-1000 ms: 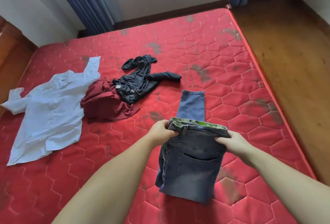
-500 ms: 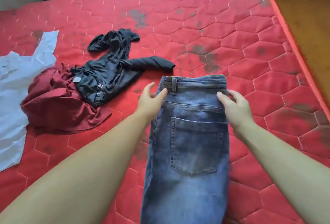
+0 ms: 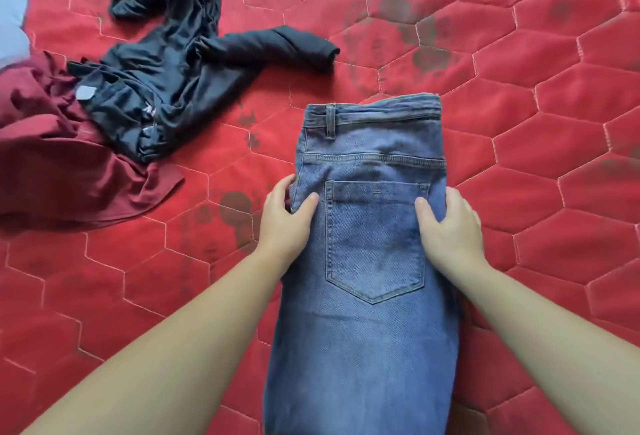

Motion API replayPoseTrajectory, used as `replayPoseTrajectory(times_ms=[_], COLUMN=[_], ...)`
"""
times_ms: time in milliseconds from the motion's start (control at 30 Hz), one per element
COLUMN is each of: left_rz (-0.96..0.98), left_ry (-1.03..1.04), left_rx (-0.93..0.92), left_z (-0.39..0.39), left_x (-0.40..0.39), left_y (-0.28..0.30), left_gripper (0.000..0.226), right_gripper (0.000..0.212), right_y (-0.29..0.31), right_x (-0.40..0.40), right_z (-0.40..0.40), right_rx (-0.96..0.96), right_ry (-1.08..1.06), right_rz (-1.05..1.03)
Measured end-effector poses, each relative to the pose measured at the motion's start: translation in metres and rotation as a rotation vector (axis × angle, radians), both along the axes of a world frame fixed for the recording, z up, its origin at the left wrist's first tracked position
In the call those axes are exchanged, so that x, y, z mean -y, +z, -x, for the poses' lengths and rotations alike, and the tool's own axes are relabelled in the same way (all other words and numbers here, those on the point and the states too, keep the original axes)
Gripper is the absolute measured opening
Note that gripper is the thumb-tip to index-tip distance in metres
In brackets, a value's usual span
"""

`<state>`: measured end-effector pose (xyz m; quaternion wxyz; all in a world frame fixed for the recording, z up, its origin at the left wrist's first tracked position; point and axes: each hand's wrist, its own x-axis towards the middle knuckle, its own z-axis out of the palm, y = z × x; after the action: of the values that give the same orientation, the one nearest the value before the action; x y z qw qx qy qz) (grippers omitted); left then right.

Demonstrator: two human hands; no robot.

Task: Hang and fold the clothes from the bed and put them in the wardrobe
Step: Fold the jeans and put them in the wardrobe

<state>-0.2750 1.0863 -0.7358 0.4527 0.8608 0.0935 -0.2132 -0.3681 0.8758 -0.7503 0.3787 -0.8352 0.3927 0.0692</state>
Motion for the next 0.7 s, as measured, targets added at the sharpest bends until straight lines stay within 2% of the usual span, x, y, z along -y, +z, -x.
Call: replayPoseTrajectory(times_ms=[200,300,433,567,633,700], left_rz=[0.044,0.002,-0.072,-0.125,-0.083,0.027], left_ry=[0.253,0.237,0.203,0.127,0.113,0.149], left_rx=[-0.103,-0.138,-0.203,-0.298,-0.363,-0.513], left_z=[0.054,0.091,0.14,0.18,0.196,0.211], left_x=[-0.025,-0.043,-0.07,-0.089,-0.095,-0.1], left_y=[0.006,0.007,0.012,0.018,0.022,0.026], left_gripper=[0.026,0.018,0.024,0.035,0.031,0.022], right_gripper=[0.043,0.036,0.04,0.036,0.031,0.027], right_y=[0.009,0.016,0.027,0.037,0.039,0.039], right_x=[-0.019,-0.042,-0.065,-0.089,-0.106,-0.123], right_z=[0.042,0.079,0.128,0.173,0.196,0.217], right_rx=[0.037,0.042,0.017,0.009,-0.032,-0.065], right_ry=[-0.087,-0.115,-0.185,-0.324,-0.367,-0.421], right_rz=[-0.071,-0.118,-0.209,-0.361,-0.449,-0.582])
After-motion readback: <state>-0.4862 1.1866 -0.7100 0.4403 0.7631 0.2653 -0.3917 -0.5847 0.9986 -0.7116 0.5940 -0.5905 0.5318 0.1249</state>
